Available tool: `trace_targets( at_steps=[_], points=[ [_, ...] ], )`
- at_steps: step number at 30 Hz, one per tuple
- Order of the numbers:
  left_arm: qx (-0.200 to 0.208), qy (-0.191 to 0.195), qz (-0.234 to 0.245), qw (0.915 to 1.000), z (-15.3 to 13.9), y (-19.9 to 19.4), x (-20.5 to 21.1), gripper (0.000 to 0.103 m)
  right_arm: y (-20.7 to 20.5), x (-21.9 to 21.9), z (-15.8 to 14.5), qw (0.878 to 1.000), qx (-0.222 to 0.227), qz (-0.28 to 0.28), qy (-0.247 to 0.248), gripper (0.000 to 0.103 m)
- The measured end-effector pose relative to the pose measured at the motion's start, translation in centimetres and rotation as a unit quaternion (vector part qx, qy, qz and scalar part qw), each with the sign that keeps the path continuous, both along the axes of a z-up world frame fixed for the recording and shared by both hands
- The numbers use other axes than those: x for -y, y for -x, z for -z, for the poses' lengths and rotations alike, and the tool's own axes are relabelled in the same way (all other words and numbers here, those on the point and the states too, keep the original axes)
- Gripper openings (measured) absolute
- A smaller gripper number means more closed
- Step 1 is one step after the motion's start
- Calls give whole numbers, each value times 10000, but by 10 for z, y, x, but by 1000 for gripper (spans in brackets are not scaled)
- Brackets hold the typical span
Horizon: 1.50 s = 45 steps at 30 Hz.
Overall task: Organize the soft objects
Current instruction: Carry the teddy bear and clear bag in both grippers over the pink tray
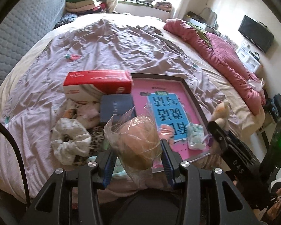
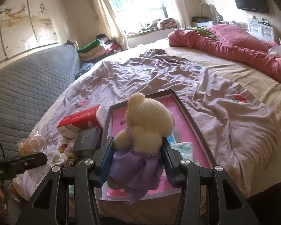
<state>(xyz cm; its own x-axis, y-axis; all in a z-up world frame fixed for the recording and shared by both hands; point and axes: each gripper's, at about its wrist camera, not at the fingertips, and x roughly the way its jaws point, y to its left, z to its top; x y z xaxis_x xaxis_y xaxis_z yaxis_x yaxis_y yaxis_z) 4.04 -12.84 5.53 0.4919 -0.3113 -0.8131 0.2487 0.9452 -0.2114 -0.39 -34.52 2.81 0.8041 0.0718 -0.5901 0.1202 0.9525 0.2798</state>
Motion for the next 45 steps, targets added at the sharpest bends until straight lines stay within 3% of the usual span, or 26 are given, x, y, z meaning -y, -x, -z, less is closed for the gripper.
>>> trace_targets(
  at_steps=[12, 22, 38, 45],
  points=[
    [128, -150, 498, 9986, 3, 4, 51, 45, 11, 40, 0, 9992, 89, 379, -23, 50],
    [-133, -144, 683, 9975, 30, -11, 75, 45, 19, 67, 5, 9979, 34, 652, -8, 50],
    [-345, -113, 951, 9948, 79, -36, 84, 45, -8, 29, 35, 9989, -398, -148, 201, 50],
    [-506, -269, 1099, 9923, 100, -47, 83, 45, -22, 29, 53, 9980, -575, -250, -118, 50]
  ],
)
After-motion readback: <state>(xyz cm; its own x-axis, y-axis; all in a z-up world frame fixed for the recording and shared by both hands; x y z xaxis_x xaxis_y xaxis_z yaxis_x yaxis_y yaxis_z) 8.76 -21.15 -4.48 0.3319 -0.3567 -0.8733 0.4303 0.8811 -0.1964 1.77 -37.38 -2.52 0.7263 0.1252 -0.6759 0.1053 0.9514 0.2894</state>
